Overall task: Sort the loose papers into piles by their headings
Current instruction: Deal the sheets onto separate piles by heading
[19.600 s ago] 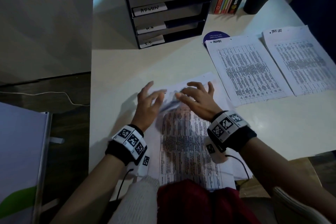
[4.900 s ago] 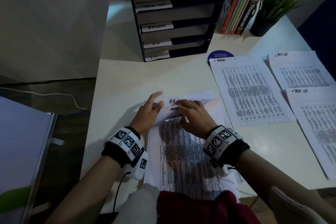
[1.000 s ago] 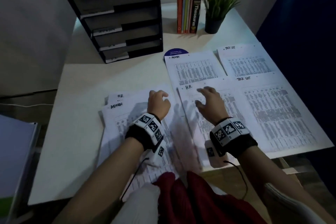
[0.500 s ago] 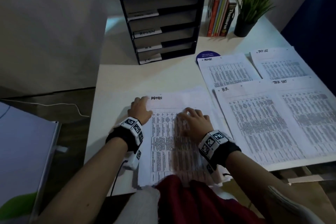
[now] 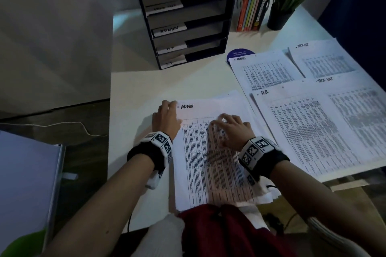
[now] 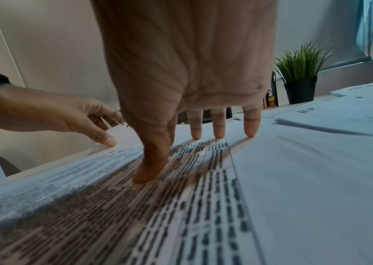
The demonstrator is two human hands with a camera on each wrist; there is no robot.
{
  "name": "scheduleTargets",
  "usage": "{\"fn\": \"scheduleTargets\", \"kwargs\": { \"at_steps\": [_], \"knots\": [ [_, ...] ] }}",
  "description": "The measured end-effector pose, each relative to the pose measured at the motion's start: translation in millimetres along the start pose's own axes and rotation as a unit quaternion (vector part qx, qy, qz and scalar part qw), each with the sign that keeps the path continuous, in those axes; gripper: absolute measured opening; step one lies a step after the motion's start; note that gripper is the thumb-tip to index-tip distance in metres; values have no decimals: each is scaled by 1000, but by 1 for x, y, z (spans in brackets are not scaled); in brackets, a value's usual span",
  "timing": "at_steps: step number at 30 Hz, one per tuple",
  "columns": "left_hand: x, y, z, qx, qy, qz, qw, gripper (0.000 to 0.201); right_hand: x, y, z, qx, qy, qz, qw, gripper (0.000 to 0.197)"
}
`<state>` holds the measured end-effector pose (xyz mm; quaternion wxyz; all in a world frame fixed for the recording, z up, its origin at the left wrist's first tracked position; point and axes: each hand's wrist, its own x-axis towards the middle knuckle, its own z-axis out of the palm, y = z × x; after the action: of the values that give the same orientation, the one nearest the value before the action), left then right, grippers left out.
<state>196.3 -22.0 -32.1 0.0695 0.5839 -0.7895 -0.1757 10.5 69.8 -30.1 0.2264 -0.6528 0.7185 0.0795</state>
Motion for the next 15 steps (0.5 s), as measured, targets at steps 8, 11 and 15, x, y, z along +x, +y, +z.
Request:
{"fn": "scheduleTargets", "kwargs": {
  "at_steps": [8,11,15],
  "knots": [
    [-1,-3,6,-4,-25,13,1000,49,0,-2,-2,-6,4,-9,1000,77],
    [1,-5,9,-85,-57,-15,995,64,0,-2,-2,-3,2,-10,1000,78],
    [7,-7,13,-135,-79,-41,987,79,0,-1,-3,-3,-3,-12,1000,78]
  ]
}}
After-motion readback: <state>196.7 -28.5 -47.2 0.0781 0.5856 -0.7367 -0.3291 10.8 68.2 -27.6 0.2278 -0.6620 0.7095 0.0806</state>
